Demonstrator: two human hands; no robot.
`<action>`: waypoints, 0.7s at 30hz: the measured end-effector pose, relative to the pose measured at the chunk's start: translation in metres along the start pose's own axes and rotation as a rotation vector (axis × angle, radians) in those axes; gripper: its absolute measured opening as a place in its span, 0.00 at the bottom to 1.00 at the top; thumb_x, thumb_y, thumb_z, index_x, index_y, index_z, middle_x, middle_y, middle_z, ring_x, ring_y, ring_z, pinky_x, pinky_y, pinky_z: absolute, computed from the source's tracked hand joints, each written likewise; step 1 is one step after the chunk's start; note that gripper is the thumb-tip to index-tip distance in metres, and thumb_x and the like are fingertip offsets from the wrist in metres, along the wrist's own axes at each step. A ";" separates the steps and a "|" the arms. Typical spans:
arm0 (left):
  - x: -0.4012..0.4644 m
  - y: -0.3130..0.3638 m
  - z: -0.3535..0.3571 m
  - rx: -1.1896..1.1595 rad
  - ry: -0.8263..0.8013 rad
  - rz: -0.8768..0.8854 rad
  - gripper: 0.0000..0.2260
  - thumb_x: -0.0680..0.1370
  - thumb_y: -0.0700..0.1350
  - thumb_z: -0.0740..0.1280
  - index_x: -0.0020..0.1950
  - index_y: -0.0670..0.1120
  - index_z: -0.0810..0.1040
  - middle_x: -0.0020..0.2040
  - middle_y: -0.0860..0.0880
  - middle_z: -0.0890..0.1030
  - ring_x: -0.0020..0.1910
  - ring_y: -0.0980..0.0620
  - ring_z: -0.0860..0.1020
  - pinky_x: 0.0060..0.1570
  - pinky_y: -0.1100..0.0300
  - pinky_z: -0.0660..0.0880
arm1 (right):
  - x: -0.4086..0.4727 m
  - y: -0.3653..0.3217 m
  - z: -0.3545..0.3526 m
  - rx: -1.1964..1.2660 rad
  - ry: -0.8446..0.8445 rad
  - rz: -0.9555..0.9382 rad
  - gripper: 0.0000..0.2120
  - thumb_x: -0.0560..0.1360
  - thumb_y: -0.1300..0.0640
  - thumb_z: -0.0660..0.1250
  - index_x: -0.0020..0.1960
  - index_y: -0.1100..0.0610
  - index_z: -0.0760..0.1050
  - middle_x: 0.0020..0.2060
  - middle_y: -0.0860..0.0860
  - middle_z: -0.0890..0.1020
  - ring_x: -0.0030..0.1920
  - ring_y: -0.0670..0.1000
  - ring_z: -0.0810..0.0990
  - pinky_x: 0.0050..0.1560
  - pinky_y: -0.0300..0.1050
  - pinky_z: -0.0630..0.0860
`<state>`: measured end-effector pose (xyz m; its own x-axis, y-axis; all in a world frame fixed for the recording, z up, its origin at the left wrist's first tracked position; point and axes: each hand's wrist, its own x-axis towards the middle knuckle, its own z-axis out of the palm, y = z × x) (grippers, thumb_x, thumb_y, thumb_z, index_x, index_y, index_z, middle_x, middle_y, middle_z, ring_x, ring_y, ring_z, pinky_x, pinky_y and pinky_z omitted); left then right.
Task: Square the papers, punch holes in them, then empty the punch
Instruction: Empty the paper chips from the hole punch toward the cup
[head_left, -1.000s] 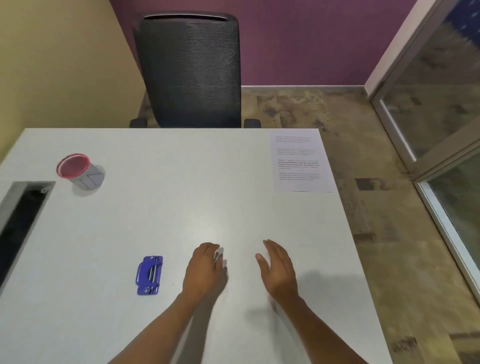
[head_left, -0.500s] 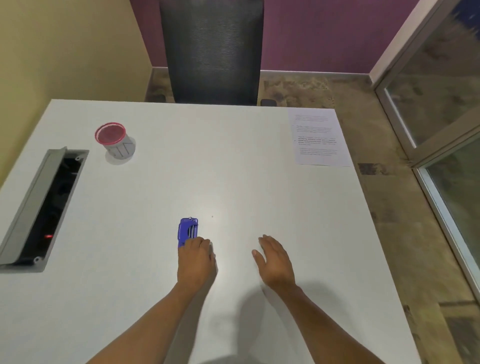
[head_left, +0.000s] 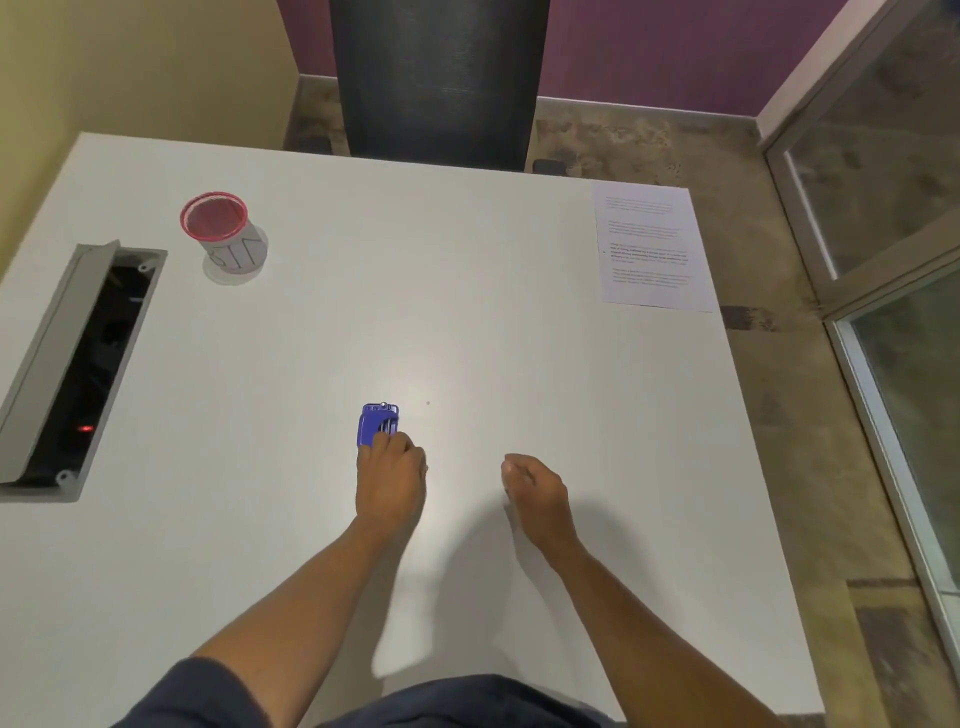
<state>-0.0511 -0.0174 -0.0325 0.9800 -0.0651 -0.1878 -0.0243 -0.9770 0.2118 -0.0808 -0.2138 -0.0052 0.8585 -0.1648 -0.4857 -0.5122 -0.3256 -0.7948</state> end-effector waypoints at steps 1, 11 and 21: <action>0.001 0.001 0.000 -0.004 0.005 -0.011 0.05 0.74 0.39 0.69 0.39 0.44 0.84 0.43 0.46 0.82 0.45 0.41 0.75 0.42 0.52 0.64 | 0.002 0.000 -0.001 0.006 -0.006 0.005 0.18 0.78 0.56 0.62 0.31 0.44 0.67 0.29 0.40 0.69 0.33 0.42 0.67 0.39 0.39 0.65; 0.005 0.008 -0.003 0.113 -0.025 0.044 0.07 0.65 0.31 0.72 0.31 0.41 0.81 0.35 0.46 0.81 0.37 0.42 0.75 0.35 0.50 0.68 | 0.011 0.005 -0.004 0.293 -0.081 0.132 0.11 0.77 0.54 0.66 0.42 0.62 0.77 0.37 0.50 0.74 0.38 0.48 0.71 0.43 0.45 0.71; 0.007 0.012 -0.007 0.184 -0.002 0.086 0.09 0.64 0.31 0.70 0.30 0.41 0.73 0.29 0.45 0.74 0.30 0.43 0.72 0.32 0.53 0.66 | 0.008 0.004 -0.011 0.436 -0.130 0.174 0.18 0.80 0.48 0.63 0.31 0.48 0.74 0.30 0.42 0.73 0.32 0.42 0.71 0.38 0.36 0.68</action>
<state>-0.0432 -0.0286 -0.0247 0.9724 -0.1502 -0.1784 -0.1438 -0.9884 0.0485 -0.0761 -0.2262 -0.0082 0.7631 -0.0549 -0.6440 -0.6350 0.1217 -0.7628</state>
